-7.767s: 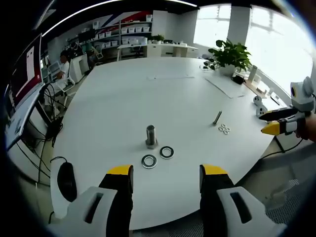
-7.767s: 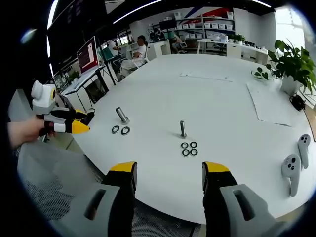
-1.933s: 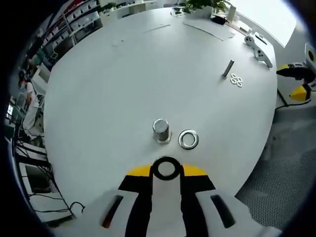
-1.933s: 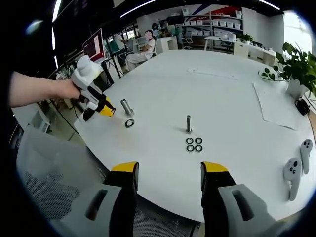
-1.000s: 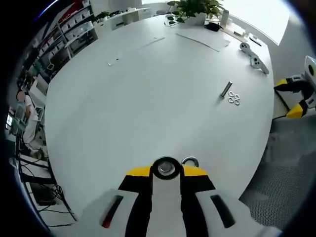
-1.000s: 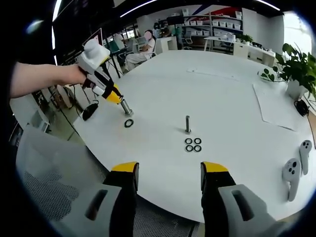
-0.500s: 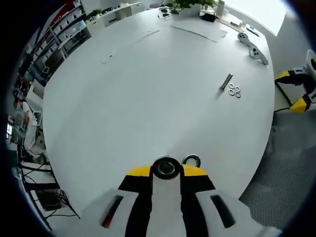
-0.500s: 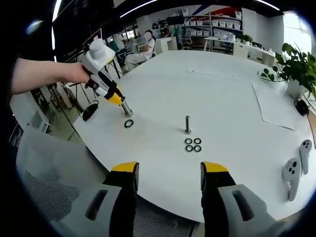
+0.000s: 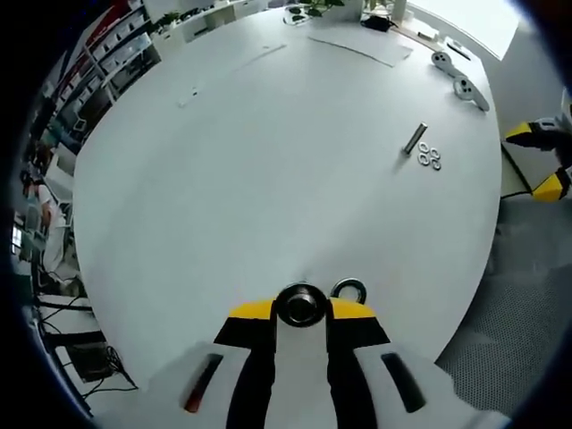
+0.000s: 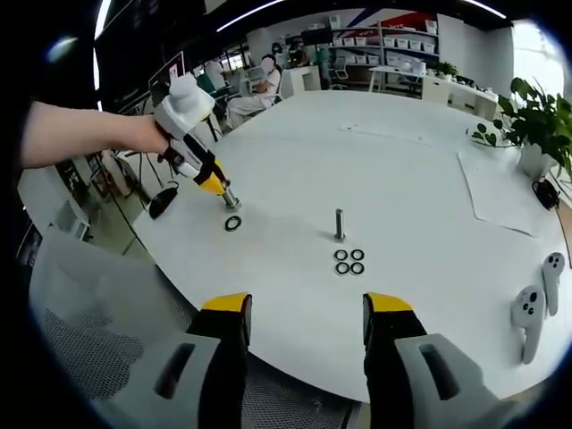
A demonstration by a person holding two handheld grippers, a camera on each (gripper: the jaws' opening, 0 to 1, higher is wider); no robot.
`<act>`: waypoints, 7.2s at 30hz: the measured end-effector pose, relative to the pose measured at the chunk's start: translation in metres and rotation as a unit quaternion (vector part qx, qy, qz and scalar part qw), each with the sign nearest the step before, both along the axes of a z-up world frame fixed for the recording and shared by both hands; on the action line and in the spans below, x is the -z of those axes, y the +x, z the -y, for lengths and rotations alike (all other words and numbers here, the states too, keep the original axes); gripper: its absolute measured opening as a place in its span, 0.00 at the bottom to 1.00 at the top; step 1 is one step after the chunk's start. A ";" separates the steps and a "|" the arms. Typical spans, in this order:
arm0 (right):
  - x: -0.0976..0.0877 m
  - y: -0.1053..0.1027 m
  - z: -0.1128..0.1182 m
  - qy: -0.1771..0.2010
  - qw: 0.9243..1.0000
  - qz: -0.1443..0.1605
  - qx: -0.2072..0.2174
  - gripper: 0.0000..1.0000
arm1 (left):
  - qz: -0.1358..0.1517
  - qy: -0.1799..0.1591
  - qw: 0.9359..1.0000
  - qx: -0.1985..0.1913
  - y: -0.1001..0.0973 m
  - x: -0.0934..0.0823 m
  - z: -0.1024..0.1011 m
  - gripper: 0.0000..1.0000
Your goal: Place the washer onto the threaded stud by aligning its center hole with the stud, sliding it down to the base, and recovering from edge contact or off-axis alignment until the washer reaches the visible bottom stop.
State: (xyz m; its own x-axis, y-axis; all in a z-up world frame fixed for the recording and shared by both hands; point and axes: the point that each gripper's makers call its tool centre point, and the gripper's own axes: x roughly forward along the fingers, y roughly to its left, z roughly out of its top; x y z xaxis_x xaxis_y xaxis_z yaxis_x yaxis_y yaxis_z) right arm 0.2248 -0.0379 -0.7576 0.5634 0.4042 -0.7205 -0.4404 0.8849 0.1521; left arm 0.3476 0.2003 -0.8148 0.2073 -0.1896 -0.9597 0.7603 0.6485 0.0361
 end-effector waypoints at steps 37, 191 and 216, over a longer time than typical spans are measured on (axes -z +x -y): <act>0.002 -0.002 -0.002 -0.002 1.000 -0.004 -0.007 0.52 | -0.003 -0.012 0.999 -0.051 -0.001 0.037 -0.001 0.27; 0.002 -0.005 -0.006 -0.014 0.999 -0.001 -0.030 0.49 | -0.051 0.019 0.997 -0.063 -0.089 0.050 -0.035 0.18; 0.003 -0.005 -0.006 -0.015 0.999 -0.003 -0.029 0.49 | -0.002 -0.011 0.999 -0.034 -0.056 0.001 -0.034 0.18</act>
State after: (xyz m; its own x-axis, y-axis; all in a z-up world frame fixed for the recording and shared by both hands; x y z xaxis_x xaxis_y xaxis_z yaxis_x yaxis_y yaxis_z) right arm 0.2195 -0.0319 -0.7610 0.5344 0.4145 -0.7366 -0.4905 0.8618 0.1291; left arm 0.2915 0.2342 -0.8159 0.2158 -0.1966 -0.9564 0.7144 0.6996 0.0174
